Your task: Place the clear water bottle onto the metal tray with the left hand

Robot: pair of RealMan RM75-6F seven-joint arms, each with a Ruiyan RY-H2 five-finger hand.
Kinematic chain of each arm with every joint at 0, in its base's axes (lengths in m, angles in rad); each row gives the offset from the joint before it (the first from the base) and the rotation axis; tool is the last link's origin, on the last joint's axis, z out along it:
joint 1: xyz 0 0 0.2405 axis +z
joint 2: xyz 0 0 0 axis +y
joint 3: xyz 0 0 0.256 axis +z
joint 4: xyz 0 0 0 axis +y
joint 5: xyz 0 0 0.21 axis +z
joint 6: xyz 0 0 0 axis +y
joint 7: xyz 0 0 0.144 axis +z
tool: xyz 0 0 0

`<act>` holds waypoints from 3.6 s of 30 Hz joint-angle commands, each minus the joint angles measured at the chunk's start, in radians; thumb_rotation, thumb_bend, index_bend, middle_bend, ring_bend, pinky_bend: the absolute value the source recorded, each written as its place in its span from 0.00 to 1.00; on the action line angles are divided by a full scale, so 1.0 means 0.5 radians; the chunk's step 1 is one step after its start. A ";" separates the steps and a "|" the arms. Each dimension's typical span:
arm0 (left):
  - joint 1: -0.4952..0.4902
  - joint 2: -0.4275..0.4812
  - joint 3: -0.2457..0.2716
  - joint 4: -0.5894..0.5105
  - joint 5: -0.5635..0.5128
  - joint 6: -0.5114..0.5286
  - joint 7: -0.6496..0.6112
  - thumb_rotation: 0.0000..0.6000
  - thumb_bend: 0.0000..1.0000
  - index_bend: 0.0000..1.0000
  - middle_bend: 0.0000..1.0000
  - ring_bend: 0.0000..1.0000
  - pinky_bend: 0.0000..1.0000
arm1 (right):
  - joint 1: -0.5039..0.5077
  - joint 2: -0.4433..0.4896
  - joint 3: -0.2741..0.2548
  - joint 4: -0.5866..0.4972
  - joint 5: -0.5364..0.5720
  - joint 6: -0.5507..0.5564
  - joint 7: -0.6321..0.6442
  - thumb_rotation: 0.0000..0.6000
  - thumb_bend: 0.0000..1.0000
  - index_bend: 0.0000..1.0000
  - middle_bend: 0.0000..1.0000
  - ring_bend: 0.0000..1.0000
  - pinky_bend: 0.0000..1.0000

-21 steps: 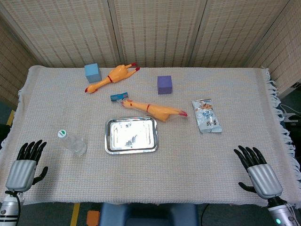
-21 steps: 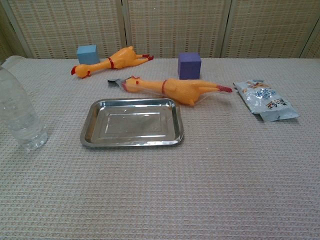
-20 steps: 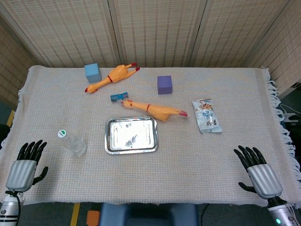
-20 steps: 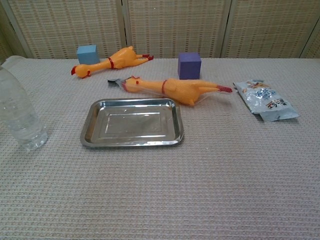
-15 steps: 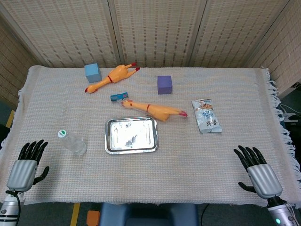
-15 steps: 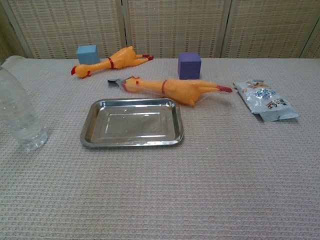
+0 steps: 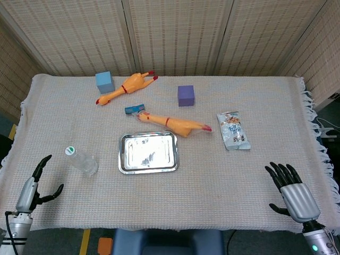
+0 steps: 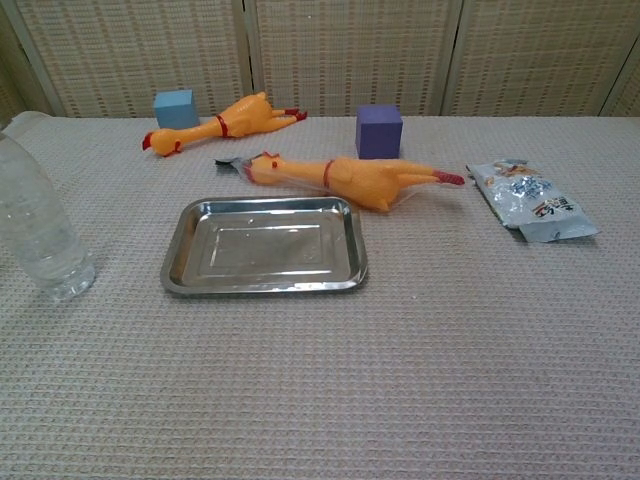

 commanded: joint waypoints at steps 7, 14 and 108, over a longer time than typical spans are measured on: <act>-0.143 -0.131 -0.111 0.194 -0.207 -0.375 -0.408 1.00 0.30 0.00 0.00 0.00 0.01 | 0.000 -0.001 -0.021 0.004 -0.039 0.006 0.003 1.00 0.03 0.00 0.00 0.00 0.00; -0.187 -0.256 -0.117 0.310 -0.196 -0.414 -0.358 1.00 0.30 0.00 0.00 0.00 0.01 | 0.002 -0.002 -0.012 0.008 -0.021 0.000 -0.001 1.00 0.03 0.00 0.00 0.00 0.00; -0.449 -0.233 -0.150 -0.137 -0.127 -0.564 -0.013 1.00 0.47 0.22 0.27 0.13 0.25 | 0.048 -0.042 -0.014 -0.010 0.079 -0.118 -0.105 1.00 0.03 0.00 0.00 0.00 0.00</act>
